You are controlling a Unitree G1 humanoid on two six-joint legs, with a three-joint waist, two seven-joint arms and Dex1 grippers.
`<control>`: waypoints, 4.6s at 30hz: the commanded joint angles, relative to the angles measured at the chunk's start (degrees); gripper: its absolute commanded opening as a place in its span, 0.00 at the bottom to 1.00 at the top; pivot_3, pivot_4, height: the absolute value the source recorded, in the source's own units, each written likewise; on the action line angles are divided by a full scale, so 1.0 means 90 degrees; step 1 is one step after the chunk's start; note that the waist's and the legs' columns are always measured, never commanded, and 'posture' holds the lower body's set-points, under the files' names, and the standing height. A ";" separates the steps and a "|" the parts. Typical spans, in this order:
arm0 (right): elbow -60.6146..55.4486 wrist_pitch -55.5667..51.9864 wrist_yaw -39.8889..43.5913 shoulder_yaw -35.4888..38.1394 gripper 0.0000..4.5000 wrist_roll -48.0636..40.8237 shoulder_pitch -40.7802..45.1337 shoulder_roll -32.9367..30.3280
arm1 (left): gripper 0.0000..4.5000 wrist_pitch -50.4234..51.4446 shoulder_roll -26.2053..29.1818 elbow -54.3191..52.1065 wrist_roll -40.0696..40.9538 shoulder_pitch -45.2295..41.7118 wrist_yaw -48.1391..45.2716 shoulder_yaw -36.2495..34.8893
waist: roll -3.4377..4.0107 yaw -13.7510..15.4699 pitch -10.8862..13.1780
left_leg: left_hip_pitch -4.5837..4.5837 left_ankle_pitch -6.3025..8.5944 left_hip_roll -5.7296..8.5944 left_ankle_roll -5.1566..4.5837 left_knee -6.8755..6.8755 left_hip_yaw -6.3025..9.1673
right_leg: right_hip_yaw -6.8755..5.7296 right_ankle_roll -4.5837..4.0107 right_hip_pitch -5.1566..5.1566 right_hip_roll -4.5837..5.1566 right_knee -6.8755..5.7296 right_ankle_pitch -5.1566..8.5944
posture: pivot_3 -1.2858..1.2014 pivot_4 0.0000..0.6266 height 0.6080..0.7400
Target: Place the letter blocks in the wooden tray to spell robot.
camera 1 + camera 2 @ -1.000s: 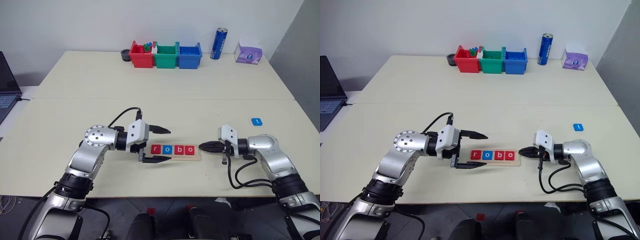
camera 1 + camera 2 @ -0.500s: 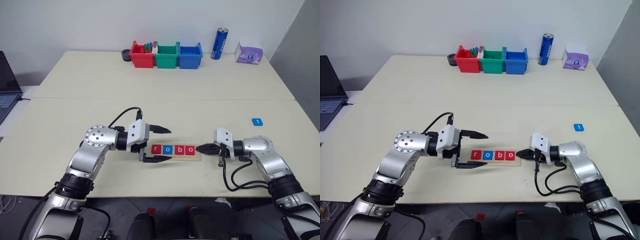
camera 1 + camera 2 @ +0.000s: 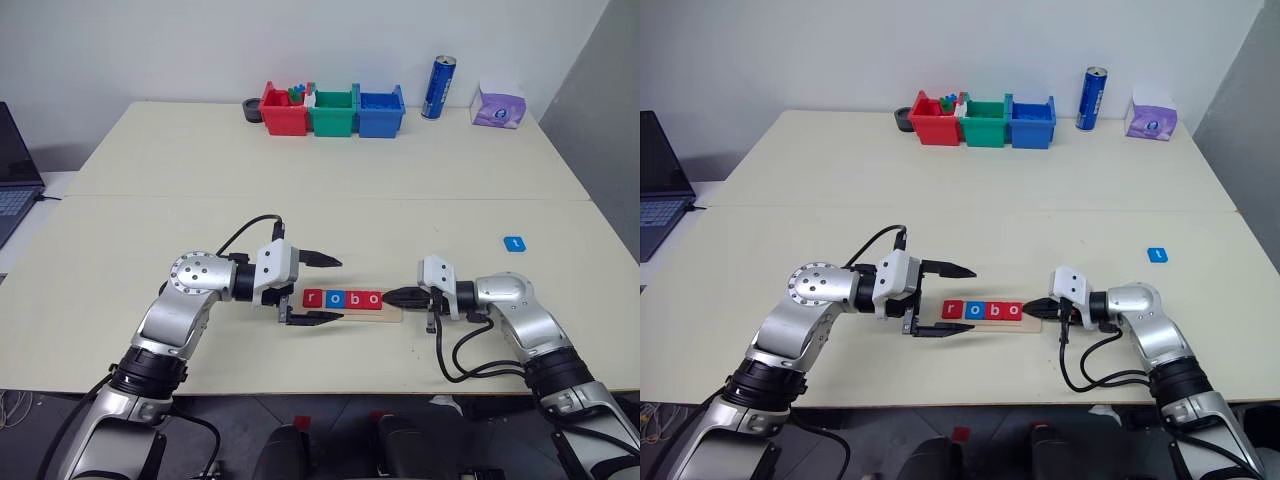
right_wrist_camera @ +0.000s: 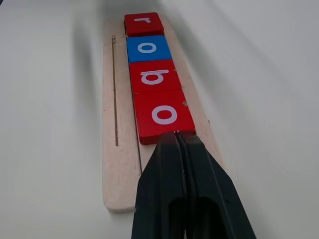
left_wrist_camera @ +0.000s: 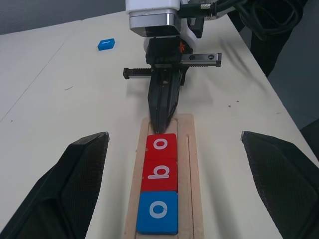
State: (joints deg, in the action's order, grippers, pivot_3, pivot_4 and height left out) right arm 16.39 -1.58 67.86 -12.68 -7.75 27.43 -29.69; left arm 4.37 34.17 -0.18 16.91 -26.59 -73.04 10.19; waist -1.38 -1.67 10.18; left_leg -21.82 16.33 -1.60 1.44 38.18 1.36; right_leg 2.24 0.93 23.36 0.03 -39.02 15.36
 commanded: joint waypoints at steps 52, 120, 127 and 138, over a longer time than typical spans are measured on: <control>-0.2152 -0.2563 -0.1692 0.1732 0.13 -0.1122 -0.0323 -0.0343 | 1.00 0.0382 -0.0476 -0.0463 0.0110 -0.0091 0.0850 -0.0215 | 0.0000 0.0013 0.0000 | -0.0005 0.0000 -0.0002 0.0000 0.0000 0.0006 | -0.0003 0.0000 0.0001 0.0004 0.0000 0.0000 | 0.52 0.24 1.00; -0.6346 -0.8167 -0.7533 0.1950 0.33 -0.0762 -0.2397 0.2373 | 1.00 0.0871 -0.0435 -0.1212 -0.0213 0.0101 0.1375 0.0345 | 0.0044 0.0015 -0.0027 | -0.0006 -0.0004 0.0002 0.0009 -0.0005 -0.0003 | 0.0010 0.0040 0.0002 0.0006 0.0007 0.0014 | 0.52 0.24 1.00; -0.6726 -0.8668 -0.7703 0.1822 0.33 -0.0752 -0.2615 0.2829 | 1.00 0.0873 -0.0506 -0.1238 -0.0225 0.0080 0.1384 0.0396 | 0.0042 -0.0008 -0.0029 | -0.0004 -0.0004 -0.0004 0.0008 -0.0013 0.0005 | 0.0007 0.0034 0.0003 -0.0013 0.0008 0.0017 | 0.52 0.24 1.00; -0.6453 -0.7602 -0.6812 0.2331 0.99 -0.0964 -0.1499 0.2090 | 1.00 0.0718 -0.0624 -0.1078 -0.0312 -0.0037 0.1390 0.0444 | 0.0040 -0.0018 -0.0027 | -0.0003 -0.0004 0.0001 0.0008 -0.0010 -0.0003 | 0.0010 0.0036 0.0005 -0.0012 0.0008 0.0018 | 0.52 0.24 1.00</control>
State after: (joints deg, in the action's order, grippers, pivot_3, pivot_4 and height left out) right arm -41.60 -74.00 4.56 6.90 -15.45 11.77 -9.47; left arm 11.97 28.95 -9.13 14.09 -25.68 -60.64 14.34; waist -1.01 -1.83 9.94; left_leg -21.86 16.29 -1.60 1.51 38.08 1.35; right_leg 2.31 1.26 23.41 -0.10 -38.95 15.53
